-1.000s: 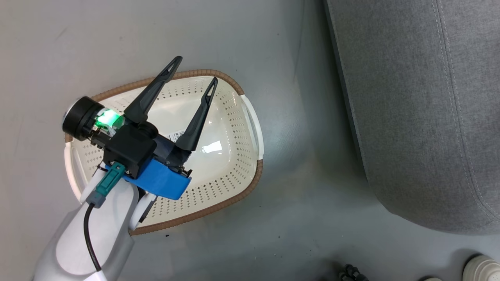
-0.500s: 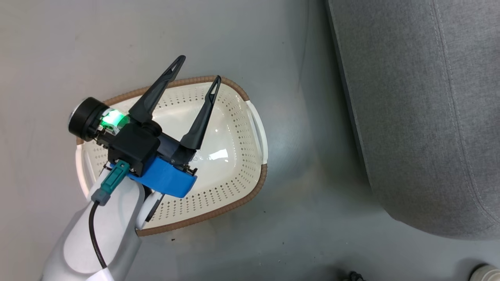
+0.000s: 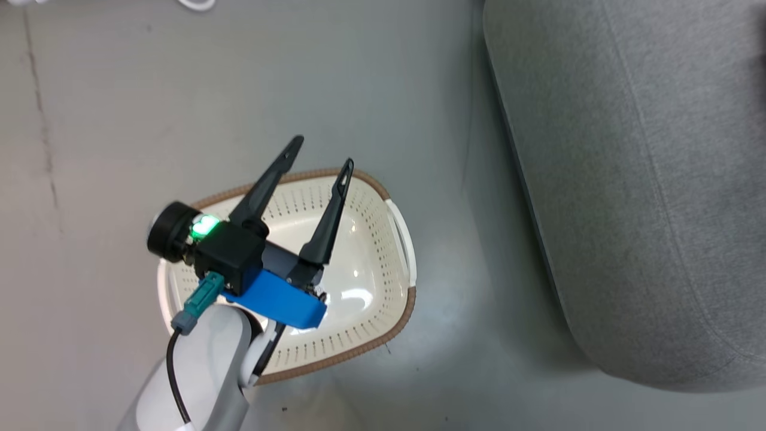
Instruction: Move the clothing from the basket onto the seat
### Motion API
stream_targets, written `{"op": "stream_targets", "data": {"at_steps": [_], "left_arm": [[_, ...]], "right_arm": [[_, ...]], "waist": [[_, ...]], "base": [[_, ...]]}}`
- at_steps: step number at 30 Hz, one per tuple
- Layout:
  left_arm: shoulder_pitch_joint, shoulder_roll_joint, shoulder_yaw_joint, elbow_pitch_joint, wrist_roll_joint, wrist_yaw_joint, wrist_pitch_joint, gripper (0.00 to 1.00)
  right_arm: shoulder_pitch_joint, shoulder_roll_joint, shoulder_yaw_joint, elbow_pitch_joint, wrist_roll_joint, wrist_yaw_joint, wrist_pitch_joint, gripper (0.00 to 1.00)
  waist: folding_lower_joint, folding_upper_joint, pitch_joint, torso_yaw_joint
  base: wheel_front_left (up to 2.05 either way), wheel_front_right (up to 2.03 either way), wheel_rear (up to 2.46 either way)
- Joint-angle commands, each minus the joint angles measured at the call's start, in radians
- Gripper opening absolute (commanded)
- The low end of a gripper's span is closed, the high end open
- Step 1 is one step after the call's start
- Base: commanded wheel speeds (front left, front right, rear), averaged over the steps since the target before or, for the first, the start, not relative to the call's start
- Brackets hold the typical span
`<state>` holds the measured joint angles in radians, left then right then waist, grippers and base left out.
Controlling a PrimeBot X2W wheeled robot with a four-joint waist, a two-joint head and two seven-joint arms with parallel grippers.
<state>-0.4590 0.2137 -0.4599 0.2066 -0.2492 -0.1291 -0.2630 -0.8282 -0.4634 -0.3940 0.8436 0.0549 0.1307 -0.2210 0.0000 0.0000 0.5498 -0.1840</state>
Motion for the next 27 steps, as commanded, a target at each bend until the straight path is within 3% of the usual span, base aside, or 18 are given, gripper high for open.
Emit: {"op": "stream_targets", "data": {"at_steps": [1, 11, 18, 27], "left_arm": [[0.019, -0.006, 0.012, 0.005, -0.007, -0.001, -0.003, 1.0], [0.158, -0.054, 0.078, 0.043, -0.039, -0.001, -0.003, 1.0], [0.243, -0.078, 0.121, 0.062, -0.05, -0.001, -0.003, 1.0], [0.344, -0.085, 0.19, 0.079, -0.062, -0.001, -0.003, 1.0]], "right_arm": [[0.03, 0.008, 0.007, -0.017, 0.011, 0.0, -0.001, 1.0], [0.236, 0.086, 0.066, -0.196, 0.018, 0.0, 0.073, 1.0], [0.428, 0.168, 0.072, -0.406, 0.018, 0.0, 0.113, 1.0], [0.683, 0.301, 0.07, -0.689, -0.078, 0.0, 0.106, 1.0]], "waist": [[0.0, 0.0, -0.057, 0.01], [0.0, 0.0, -0.254, 0.018], [0.0, 0.0, -0.363, 0.062], [0.0, 0.0, -0.47, 0.136]], "base": [[0.0, 0.0, 0.0], [0.0, 0.0, 0.0], [0.0, 0.0, 0.0], [0.0, 0.0, 0.0]]}}
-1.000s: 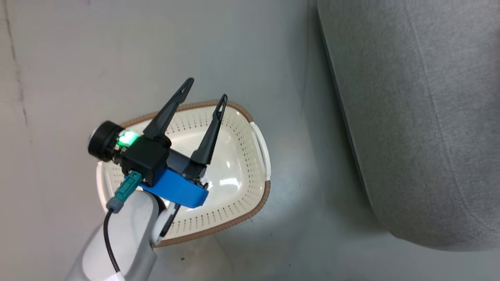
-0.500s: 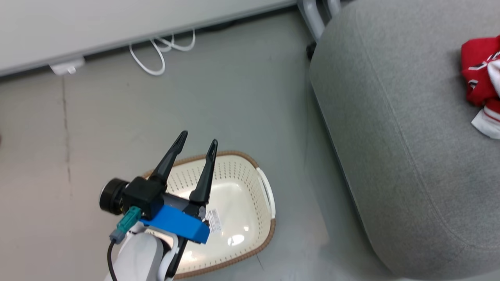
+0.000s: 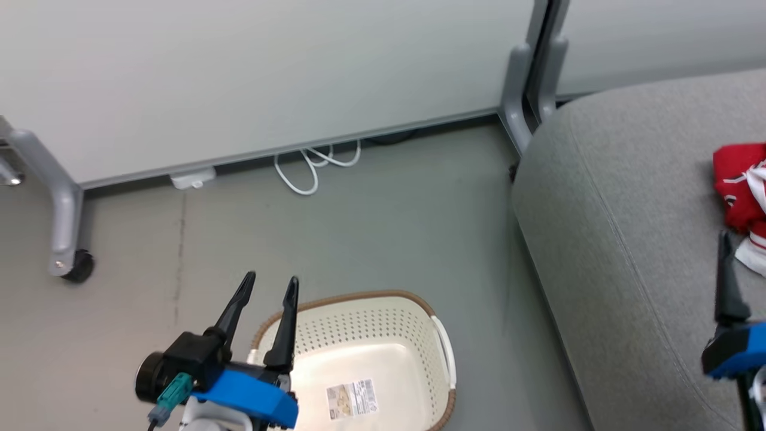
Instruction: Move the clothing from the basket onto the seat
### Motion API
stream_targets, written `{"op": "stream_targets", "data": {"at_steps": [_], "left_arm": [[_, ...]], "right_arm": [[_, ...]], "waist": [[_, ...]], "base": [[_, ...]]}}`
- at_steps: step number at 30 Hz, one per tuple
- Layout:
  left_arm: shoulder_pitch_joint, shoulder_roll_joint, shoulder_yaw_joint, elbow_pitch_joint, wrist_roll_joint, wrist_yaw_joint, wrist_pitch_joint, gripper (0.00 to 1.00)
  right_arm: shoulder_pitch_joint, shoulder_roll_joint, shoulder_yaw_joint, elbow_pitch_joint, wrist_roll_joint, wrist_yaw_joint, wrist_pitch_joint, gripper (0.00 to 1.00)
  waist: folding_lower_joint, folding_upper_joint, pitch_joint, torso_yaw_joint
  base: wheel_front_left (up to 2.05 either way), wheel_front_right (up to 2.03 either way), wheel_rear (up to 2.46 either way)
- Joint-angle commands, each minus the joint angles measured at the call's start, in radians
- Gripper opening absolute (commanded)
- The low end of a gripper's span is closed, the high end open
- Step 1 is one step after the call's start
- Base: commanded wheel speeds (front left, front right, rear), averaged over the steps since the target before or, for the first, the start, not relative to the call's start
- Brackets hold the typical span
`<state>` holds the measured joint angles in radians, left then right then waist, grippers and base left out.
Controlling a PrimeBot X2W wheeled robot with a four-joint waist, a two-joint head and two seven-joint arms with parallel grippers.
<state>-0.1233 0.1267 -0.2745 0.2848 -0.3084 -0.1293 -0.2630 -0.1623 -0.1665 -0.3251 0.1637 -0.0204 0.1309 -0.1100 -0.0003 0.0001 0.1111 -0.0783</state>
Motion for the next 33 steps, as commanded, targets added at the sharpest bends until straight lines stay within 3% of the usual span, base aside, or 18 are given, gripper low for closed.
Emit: {"op": "stream_targets", "data": {"at_steps": [1, 7, 13, 21, 33], "left_arm": [[0.019, 0.002, 0.013, 0.003, -0.004, -0.001, -0.003, 1.0], [0.066, -0.003, 0.053, 0.024, -0.007, -0.001, -0.003, 1.0], [0.09, -0.003, 0.093, 0.049, -0.011, -0.001, -0.003, 1.0], [0.089, 0.003, 0.126, 0.082, -0.012, -0.001, -0.003, 1.0], [0.075, -0.002, 0.146, 0.113, -0.011, -0.001, -0.003, 1.0]], "right_arm": [[0.04, 0.02, 0.008, -0.033, -0.012, 0.0, -0.007, 1.0], [0.152, 0.078, 0.054, -0.11, -0.028, 0.0, -0.031, 1.0], [0.204, 0.104, 0.122, -0.112, -0.01, 0.0, -0.054, 1.0], [0.204, 0.113, 0.215, -0.075, -0.003, 0.0, -0.059, 1.0], [0.177, 0.117, 0.259, -0.022, 0.001, 0.0, -0.07, 1.0]], "waist": [[0.0003, -0.0001, -0.041, 0.037], [0.0003, -0.0001, -0.089, 0.083], [0.0003, -0.0001, -0.113, 0.11], [0.0003, -0.0001, -0.118, 0.131], [0.0003, -0.0001, -0.116, 0.148]], "base": [[0.0, 0.0, 0.0], [0.0, 0.0, 0.0], [0.0, 0.0, 0.0], [0.0, 0.0, 0.0], [0.0, 0.0, 0.0]]}}
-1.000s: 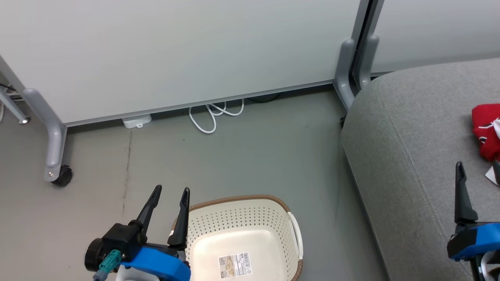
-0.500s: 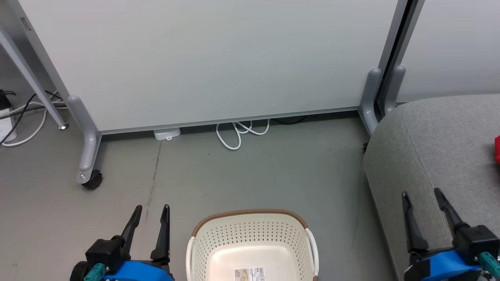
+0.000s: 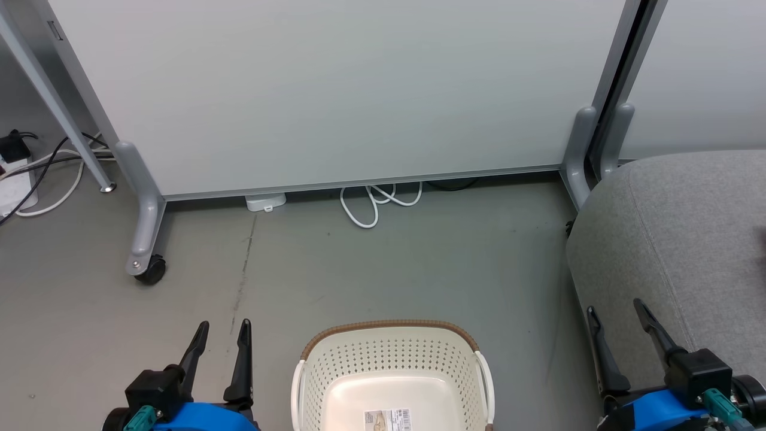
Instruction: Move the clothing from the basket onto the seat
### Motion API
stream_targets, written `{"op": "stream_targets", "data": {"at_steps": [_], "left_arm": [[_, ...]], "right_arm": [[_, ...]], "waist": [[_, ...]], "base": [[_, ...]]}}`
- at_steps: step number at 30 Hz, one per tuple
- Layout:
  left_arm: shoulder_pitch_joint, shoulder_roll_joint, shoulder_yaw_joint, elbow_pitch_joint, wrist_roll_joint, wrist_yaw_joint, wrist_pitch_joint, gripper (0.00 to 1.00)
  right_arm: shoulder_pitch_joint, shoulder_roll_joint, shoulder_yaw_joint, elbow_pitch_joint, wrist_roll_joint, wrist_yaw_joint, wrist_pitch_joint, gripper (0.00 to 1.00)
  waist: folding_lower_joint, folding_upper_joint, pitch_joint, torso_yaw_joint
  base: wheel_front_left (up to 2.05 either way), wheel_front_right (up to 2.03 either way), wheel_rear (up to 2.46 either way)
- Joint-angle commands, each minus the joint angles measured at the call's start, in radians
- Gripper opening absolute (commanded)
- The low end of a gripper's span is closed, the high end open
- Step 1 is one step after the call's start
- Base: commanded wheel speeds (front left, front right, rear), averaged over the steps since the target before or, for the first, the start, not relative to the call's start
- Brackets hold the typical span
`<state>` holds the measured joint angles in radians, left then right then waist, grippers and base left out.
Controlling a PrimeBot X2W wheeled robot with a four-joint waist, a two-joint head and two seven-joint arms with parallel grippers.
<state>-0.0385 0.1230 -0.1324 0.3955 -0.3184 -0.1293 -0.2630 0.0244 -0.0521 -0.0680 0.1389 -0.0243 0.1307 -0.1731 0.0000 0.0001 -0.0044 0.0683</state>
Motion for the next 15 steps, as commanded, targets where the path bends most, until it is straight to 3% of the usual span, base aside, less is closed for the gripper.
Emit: {"op": "stream_targets", "data": {"at_steps": [1, 15], "left_arm": [[-0.011, 0.002, 0.002, 0.003, -0.002, -0.001, -0.003, 1.0], [-0.008, 0.009, -0.007, 0.004, -0.005, -0.001, -0.003, 1.0]], "right_arm": [[-0.01, 0.002, 0.003, 0.005, 0.007, 0.0, -0.007, 1.0], [-0.01, 0.002, 0.006, 0.02, 0.034, 0.0, 0.0, 1.0]], "waist": [[0.0, -0.0001, 0.0, 0.002], [0.0, -0.0001, 0.0, 0.006]], "base": [[0.0, 0.0, 0.0], [0.0, 0.0, 0.0]]}}
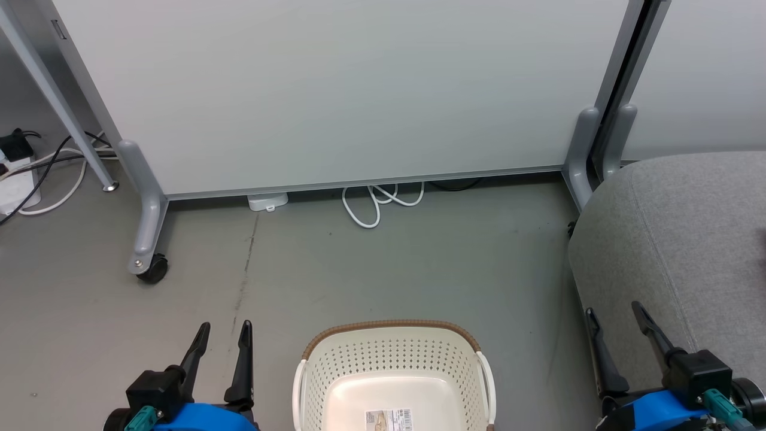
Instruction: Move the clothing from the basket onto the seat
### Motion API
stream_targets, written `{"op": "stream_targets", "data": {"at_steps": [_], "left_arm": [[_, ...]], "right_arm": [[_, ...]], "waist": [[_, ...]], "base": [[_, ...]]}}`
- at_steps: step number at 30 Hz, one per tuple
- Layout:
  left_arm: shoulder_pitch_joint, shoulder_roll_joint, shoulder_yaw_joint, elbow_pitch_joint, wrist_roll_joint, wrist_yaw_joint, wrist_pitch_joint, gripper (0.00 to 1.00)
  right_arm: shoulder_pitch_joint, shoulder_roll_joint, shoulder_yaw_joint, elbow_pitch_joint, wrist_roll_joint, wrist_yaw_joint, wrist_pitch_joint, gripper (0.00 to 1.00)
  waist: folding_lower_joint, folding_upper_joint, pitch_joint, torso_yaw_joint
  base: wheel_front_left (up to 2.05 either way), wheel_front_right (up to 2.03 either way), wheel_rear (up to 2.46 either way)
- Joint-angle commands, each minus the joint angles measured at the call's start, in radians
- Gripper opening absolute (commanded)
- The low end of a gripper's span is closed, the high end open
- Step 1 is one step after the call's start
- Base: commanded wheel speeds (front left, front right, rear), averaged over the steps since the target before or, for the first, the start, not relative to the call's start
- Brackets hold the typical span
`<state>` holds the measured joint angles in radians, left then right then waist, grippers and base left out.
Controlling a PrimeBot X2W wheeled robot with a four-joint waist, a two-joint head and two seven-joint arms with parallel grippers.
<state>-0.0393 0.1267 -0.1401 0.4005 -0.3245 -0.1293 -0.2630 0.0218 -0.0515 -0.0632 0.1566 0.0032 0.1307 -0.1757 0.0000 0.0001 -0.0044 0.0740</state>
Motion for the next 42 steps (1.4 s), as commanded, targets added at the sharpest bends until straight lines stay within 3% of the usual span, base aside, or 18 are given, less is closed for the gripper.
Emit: {"op": "stream_targets", "data": {"at_steps": [1, 2, 3, 13, 42], "left_arm": [[-0.007, 0.006, 0.001, -0.001, 0.0, -0.001, -0.003, 1.0], [-0.006, 0.006, 0.001, -0.001, 0.0, -0.001, -0.003, 1.0], [0.0, 0.0, 0.0, 0.0, -0.001, 0.0, 0.0, 0.0], [0.062, -0.016, -0.002, 0.08, -0.009, 0.0, 0.009, 0.0], [0.011, -0.037, 0.091, -0.006, -0.462, -0.001, 0.14, 0.0]], "right_arm": [[-0.008, 0.002, 0.002, 0.003, 0.008, 0.0, 0.003, 1.0], [-0.009, 0.002, 0.003, 0.003, 0.009, 0.0, 0.003, 1.0], [0.0, 0.0, 0.003, 0.001, 0.005, 0.0, 0.002, 0.0], [0.029, 0.008, 0.003, 0.096, 0.017, 0.0, 0.01, 0.0], [-0.031, 0.005, -0.017, 0.09, 0.582, 0.0, 0.109, 0.0]], "waist": [[0.0, -0.0001, 0.0, 0.0], [0.0, -0.0001, 0.0, 0.001], [0.0, -0.0001, 0.0, 0.001], [0.0001, -0.0001, 0.0, 0.001], [0.0001, -0.0001, 0.002, -0.017]], "base": [[0.0, 0.0, 0.0], [0.0, 0.0, 0.0], [0.0, 0.0, 0.0], [0.0, 0.0, 0.0], [0.0, 0.0, 0.0]]}}
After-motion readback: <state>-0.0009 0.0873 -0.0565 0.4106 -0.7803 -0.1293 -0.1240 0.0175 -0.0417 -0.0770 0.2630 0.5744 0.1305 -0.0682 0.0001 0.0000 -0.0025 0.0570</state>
